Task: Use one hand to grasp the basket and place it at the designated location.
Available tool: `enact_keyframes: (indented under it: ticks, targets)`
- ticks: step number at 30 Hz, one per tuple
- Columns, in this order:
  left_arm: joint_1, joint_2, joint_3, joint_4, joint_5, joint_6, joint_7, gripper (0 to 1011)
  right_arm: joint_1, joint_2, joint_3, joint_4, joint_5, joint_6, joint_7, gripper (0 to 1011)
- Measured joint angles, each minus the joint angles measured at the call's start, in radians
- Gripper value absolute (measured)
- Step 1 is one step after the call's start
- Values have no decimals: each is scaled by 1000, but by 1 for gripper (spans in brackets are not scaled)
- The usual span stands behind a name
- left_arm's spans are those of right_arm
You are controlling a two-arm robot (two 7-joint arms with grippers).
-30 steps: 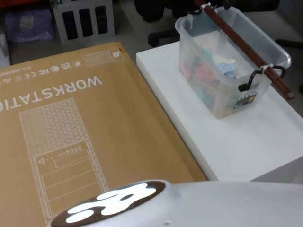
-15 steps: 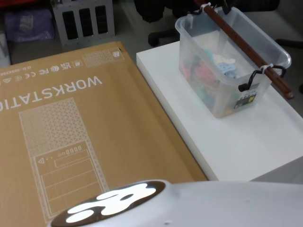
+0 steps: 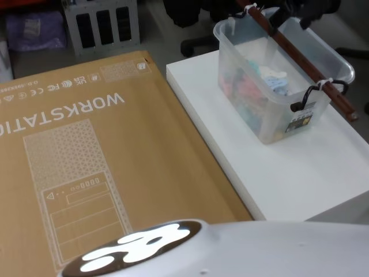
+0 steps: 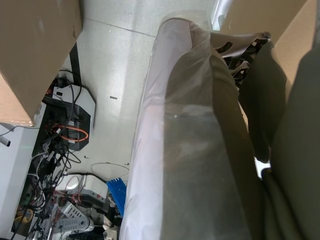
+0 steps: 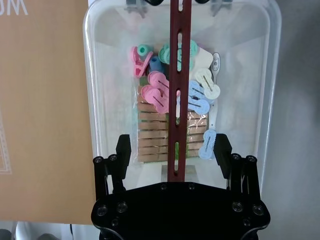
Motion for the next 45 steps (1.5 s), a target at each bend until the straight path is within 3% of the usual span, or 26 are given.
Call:
enact_keyframes:
  ticks: [24,34,37,45]
  targets:
    - [0,0,0,0,0,0,0,0,35,-106,-84,152,-43,-30,6,1000]
    - [0,0,0,0,0,0,0,0,48,-128,-104,191,-48,-35,6,1000]
    - [0,0,0,0,0,0,0,0,51,-131,-109,197,-47,-38,7,969]
    - [0,0,0,0,0,0,0,0,55,-132,-113,204,-42,-41,6,762]
